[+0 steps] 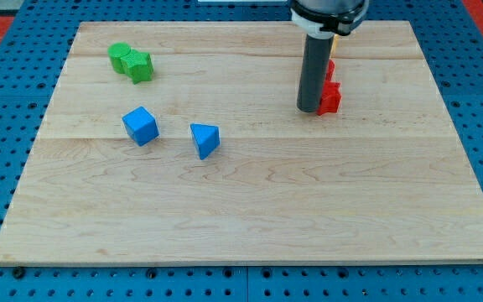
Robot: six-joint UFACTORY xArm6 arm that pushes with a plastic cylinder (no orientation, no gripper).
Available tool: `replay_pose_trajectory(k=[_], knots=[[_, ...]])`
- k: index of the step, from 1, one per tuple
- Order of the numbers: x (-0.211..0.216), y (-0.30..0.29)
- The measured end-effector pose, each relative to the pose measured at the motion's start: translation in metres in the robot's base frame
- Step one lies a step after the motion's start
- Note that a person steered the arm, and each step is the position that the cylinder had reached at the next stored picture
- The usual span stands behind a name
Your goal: Slide blue triangle below red star
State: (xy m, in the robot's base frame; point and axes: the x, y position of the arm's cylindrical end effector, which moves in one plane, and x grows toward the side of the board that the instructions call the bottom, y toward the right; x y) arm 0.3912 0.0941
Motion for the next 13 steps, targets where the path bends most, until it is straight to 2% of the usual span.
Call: replay_pose_trajectory(k=[1, 2, 3, 4, 5, 7, 8, 9, 10, 11, 12, 13], knots=[[0.082, -0.002], [0.111, -0.094], [0.098, -0.211], [0.095, -0.224], [0.085, -0.188], [0.072, -0.068], [0.077, -0.051], [0.102, -0.124], [0.07, -0.186], [0.054, -0.171], [0.054, -0.111], [0.051, -0.085]])
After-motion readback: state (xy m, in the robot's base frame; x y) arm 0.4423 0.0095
